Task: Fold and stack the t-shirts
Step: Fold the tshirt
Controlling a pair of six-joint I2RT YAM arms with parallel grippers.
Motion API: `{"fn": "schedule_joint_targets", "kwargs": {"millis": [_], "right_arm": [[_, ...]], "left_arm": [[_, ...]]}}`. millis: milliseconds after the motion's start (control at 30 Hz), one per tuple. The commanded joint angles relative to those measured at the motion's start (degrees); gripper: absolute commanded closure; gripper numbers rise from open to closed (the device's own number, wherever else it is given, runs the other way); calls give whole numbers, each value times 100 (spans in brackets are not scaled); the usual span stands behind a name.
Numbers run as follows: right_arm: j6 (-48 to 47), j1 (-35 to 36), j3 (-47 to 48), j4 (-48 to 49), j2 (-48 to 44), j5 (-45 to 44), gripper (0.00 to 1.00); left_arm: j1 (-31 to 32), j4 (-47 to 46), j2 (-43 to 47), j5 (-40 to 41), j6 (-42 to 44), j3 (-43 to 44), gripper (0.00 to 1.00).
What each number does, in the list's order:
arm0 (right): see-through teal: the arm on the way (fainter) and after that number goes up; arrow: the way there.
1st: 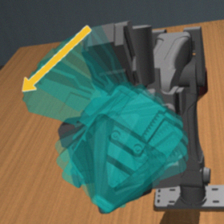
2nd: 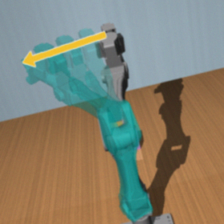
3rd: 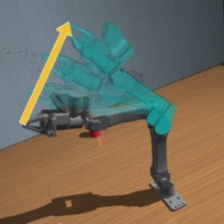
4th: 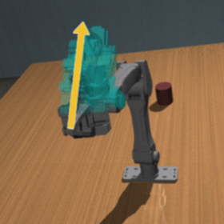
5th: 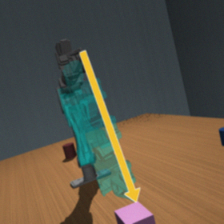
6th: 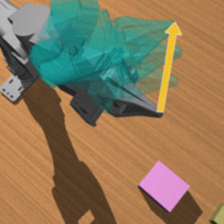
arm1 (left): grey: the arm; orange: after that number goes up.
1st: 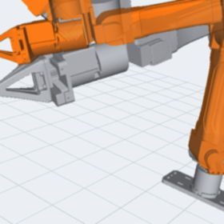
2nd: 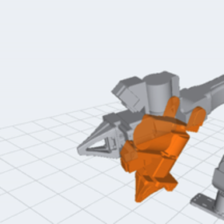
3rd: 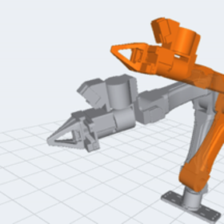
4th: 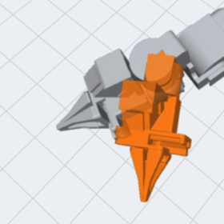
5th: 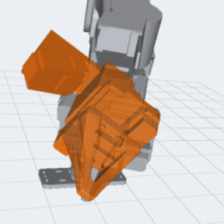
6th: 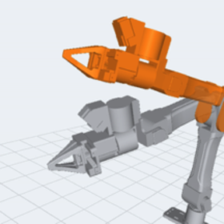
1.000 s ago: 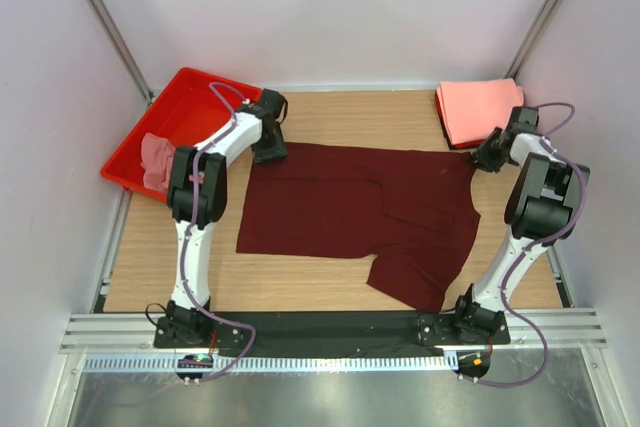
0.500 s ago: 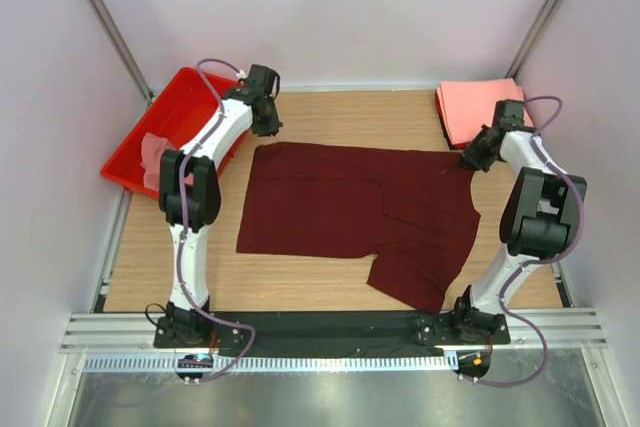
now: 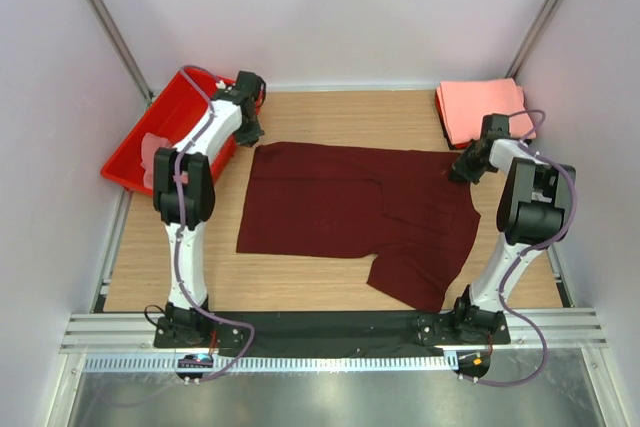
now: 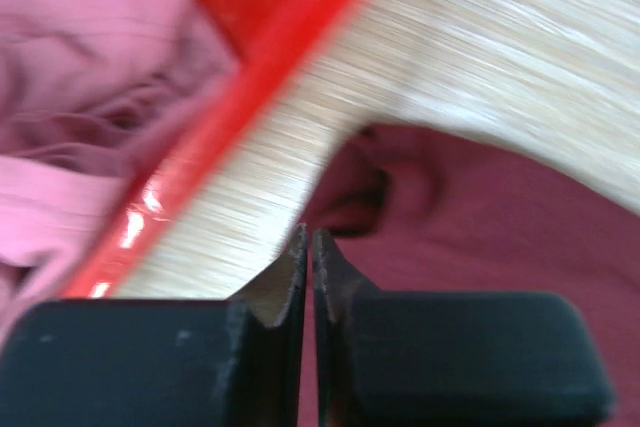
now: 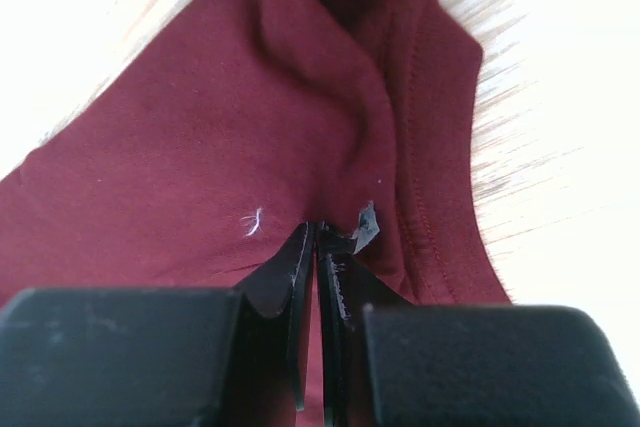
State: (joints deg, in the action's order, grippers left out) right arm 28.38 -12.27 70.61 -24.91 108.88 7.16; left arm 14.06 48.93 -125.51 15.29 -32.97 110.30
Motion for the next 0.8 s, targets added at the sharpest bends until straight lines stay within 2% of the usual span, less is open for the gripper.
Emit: {"fn": "schedule_joint_targets", "kwargs": {"millis": [0, 267, 767], "right_arm": [[-96, 6, -21, 241, -42, -57, 87], [-140, 5, 49, 214, -130, -39, 87], [-157, -3, 190, 188, -7, -92, 87]], "left_arm": [[-202, 257, -42, 422, -104, 167, 100], [-246, 329, -518, -139, -104, 492, 100], [-229, -269, -702, -1282, -411, 264, 100]]}}
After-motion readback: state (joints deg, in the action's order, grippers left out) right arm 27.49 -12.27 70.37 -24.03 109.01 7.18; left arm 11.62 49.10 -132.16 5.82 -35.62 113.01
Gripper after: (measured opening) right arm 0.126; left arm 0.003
